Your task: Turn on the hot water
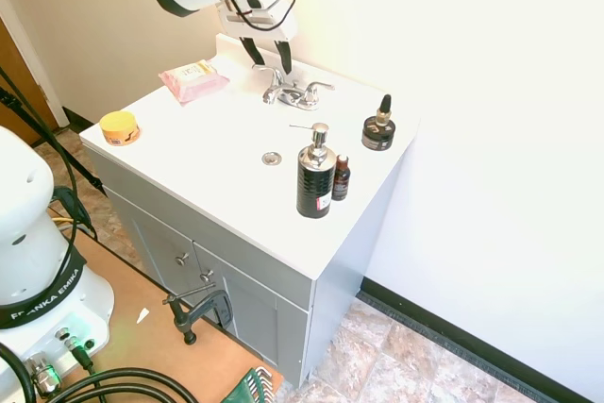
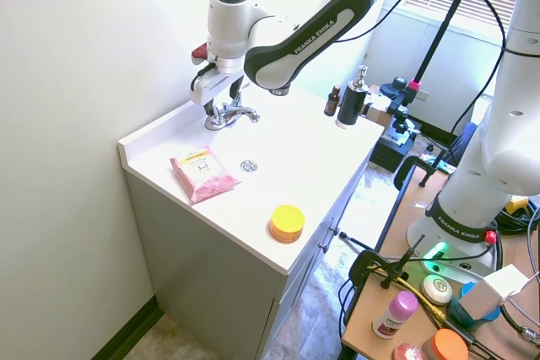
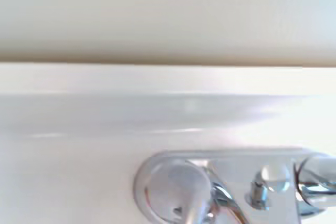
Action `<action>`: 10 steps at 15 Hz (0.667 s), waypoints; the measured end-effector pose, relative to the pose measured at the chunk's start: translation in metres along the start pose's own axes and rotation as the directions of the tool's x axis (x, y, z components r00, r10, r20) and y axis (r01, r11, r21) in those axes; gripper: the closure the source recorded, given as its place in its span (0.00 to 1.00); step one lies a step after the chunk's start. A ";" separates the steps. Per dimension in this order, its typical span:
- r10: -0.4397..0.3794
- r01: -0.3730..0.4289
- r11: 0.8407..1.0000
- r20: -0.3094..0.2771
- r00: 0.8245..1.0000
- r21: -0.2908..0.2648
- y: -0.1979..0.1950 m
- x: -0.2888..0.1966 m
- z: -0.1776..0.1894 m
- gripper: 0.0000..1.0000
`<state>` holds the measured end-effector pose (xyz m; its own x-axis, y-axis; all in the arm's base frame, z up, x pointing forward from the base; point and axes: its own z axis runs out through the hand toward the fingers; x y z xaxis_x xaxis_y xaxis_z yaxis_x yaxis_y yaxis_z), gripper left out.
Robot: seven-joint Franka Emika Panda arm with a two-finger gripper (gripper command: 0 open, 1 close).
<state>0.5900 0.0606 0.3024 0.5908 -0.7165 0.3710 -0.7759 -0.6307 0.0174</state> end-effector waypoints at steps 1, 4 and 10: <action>-0.002 0.002 1.000 -0.006 1.000 -0.022 0.004 0.004 0.001 0.00; -0.009 0.008 0.999 -0.026 1.000 -0.043 0.008 0.009 0.002 0.00; -0.029 0.033 0.999 0.174 0.984 -0.019 0.039 0.016 -0.031 0.00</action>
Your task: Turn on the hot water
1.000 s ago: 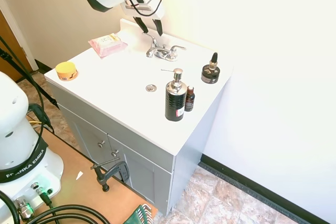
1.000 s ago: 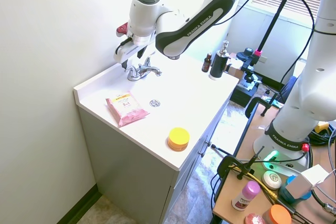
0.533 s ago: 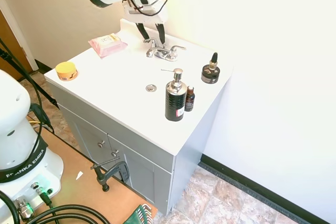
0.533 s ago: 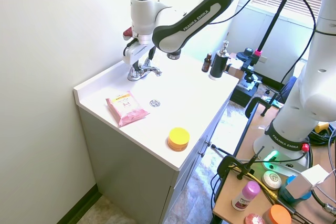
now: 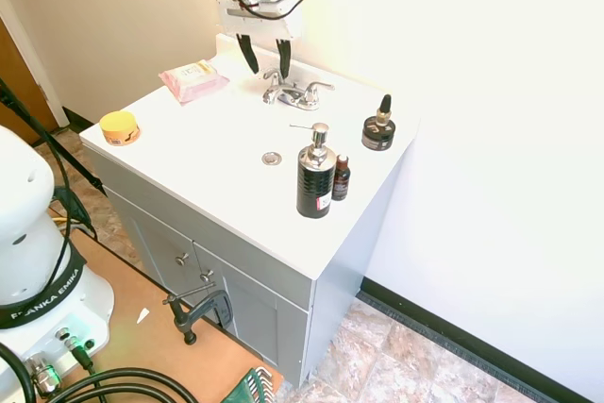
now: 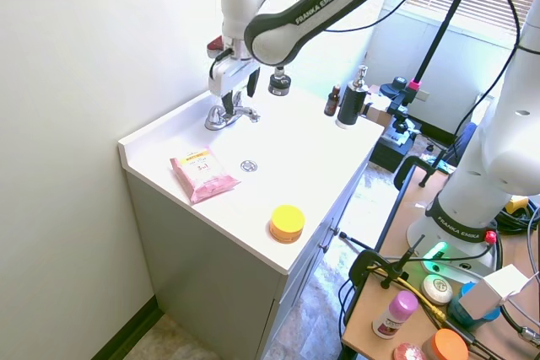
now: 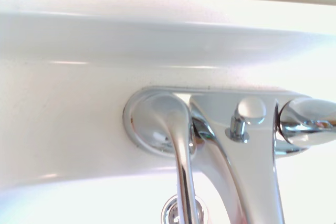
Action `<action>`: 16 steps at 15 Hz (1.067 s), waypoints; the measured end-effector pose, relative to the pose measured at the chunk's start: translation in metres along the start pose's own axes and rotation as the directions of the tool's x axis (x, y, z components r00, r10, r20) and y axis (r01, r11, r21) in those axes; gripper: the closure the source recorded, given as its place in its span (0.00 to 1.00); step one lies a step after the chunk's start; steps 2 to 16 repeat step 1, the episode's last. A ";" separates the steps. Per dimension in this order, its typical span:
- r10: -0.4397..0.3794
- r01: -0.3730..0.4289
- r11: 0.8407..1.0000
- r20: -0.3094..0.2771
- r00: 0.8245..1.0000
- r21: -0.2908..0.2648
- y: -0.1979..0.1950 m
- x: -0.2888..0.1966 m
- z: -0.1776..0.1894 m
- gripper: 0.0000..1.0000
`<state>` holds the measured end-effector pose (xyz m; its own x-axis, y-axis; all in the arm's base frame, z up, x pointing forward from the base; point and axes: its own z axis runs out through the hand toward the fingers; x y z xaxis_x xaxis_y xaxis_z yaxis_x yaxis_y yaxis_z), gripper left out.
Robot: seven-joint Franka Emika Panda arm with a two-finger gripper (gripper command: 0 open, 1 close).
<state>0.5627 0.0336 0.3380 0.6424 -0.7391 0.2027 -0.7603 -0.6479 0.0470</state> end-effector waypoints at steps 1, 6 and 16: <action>0.024 -0.024 1.000 0.024 0.999 0.000 0.013 -0.002 -0.006 0.00; 0.024 -0.024 1.000 0.024 0.999 0.000 0.013 -0.002 -0.006 0.00; 0.024 -0.024 1.000 0.024 0.999 0.000 0.013 -0.002 -0.006 0.00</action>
